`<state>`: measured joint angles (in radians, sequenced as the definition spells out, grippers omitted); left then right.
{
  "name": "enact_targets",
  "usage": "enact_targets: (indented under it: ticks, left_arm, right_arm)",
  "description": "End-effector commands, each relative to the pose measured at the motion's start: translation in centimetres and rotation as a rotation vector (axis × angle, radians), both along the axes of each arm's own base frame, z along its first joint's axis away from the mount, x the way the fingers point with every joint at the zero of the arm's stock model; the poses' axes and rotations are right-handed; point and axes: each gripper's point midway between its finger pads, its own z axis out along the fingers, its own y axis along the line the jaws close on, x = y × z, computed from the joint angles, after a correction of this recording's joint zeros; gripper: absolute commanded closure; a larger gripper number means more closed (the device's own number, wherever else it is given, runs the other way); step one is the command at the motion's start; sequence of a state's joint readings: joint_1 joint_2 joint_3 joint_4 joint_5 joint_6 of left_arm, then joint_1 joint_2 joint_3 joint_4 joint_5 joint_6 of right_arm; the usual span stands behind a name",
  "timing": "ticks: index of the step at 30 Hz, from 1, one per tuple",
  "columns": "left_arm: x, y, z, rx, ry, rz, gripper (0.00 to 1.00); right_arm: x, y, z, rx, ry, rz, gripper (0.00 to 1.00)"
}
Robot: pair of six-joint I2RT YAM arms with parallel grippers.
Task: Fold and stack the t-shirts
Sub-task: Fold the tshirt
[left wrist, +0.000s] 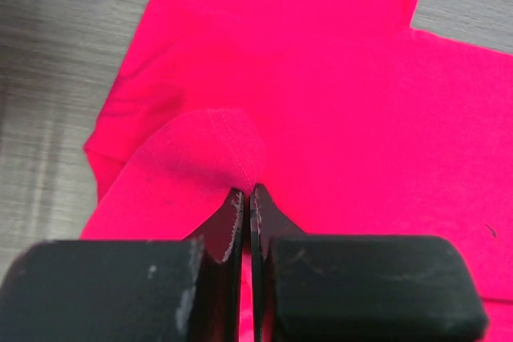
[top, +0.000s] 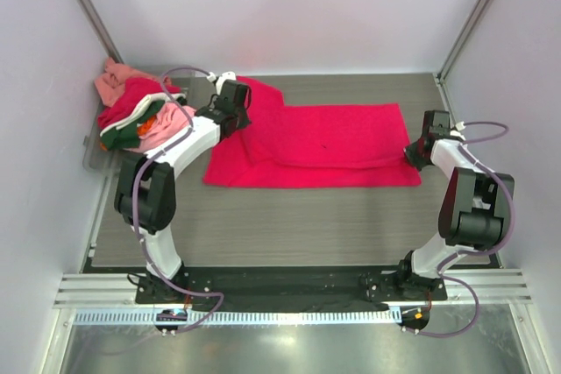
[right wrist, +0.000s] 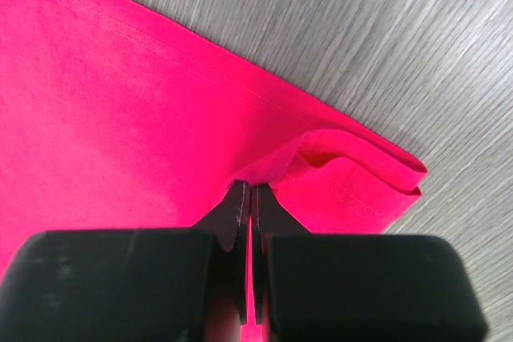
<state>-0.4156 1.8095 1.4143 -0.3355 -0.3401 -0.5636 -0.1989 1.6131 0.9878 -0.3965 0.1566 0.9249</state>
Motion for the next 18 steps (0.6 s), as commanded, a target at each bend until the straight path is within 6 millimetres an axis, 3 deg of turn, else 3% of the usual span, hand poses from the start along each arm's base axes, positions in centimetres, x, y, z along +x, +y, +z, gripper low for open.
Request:
enact_targets:
  ticks: [1,7,10,11,12,13,14,16,18]
  left_arm:
    - [1.8,-0.3,1.3,0.011,-0.022,-0.008,1.00]
    - [2.8,-1.1,0.3,0.012,0.007,-0.025,0.97]
    - [2.4,-1.0,0.3,0.012,0.016,-0.024,0.49]
    - [2.2,-0.7,1.6,0.003,-0.008,-0.020,0.44]
    - [1.4,-0.4,1.2,0.008,0.002,-0.016,0.38]
    - [1.1,-0.2,1.8,0.002,-0.012,-0.014,0.29]
    - [0.7,0.0,2.3,0.001,-0.023,-0.011,0.25]
    - [-0.8,0.8,3.7,-0.005,-0.047,-0.008,0.20]
    - [-2.1,0.9,4.3,-0.029,-0.052,-0.013,0.18]
  right_arm:
    - [2.0,-0.7,1.7,-0.036,-0.066,-0.026,0.99]
    - [2.3,-0.6,1.8,-0.050,-0.066,-0.012,0.99]
    - [2.1,-0.5,2.2,-0.063,-0.063,0.005,0.63]
    - [1.7,-0.7,2.2,-0.075,-0.055,0.004,0.51]
    - [1.3,-0.9,3.3,-0.093,-0.077,-0.004,0.48]
    - [0.9,-1.1,3.7,-0.105,-0.088,-0.013,0.45]
    - [0.4,-1.3,4.4,-0.121,-0.102,-0.018,0.39]
    - [-1.0,-1.6,6.0,-0.160,-0.141,-0.026,0.36]
    - [-2.6,-1.6,6.1,-0.182,-0.138,-0.020,0.36]
